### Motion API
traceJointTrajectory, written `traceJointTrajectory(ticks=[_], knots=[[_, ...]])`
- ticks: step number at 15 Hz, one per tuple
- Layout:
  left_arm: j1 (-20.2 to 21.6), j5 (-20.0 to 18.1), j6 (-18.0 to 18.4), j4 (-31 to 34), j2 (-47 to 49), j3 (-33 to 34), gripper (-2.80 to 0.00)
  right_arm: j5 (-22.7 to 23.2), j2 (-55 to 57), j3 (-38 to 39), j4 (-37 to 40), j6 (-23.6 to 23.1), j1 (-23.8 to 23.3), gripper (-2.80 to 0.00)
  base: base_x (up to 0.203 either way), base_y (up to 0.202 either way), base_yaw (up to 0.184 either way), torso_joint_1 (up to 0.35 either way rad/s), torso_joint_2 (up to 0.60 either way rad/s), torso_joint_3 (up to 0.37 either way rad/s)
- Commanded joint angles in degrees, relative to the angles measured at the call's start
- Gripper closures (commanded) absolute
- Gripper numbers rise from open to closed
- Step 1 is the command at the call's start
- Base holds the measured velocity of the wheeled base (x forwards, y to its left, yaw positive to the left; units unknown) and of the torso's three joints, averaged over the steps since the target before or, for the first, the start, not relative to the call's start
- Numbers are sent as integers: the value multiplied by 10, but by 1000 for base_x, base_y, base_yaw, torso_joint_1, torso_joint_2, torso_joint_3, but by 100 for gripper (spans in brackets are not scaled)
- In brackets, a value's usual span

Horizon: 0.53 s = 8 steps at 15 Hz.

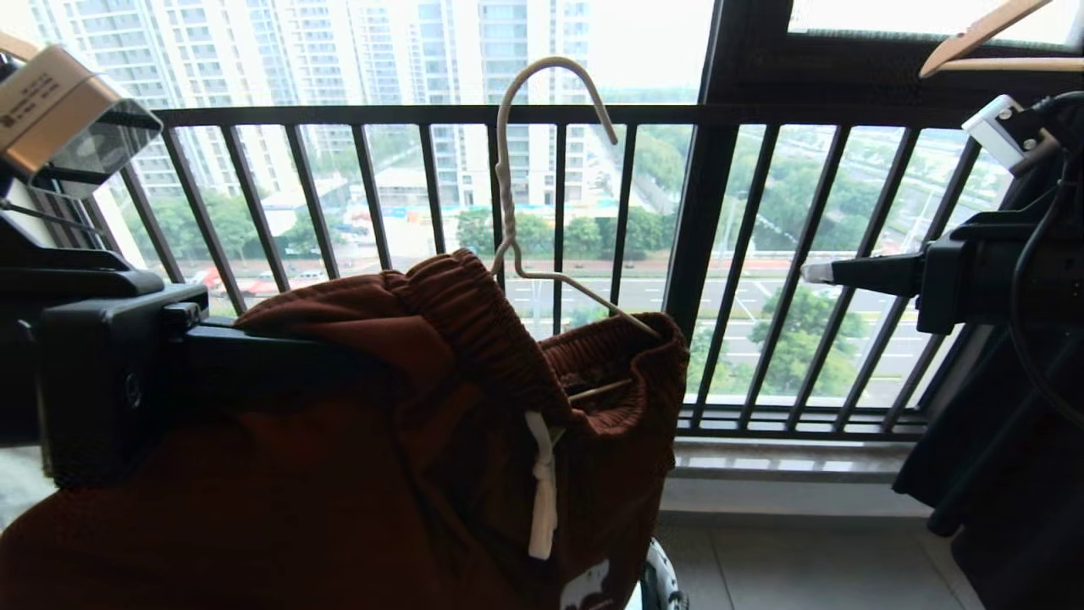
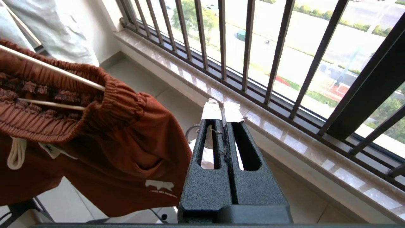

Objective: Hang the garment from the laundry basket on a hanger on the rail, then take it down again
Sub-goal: Hang the clothes rack on the clothesline

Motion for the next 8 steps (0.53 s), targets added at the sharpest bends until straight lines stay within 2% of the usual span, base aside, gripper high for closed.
traceJointTrajectory(ticks=[1,8], knots=[[-6,-2,-1,1,0,1,0,2,1,0,0,0,0,0,0,0,0,194,-494,-299],[-24,-2,-2,0,-3,10,0,2,0,1,0,-1,0,0,0,0,0,218,-522,-307]])
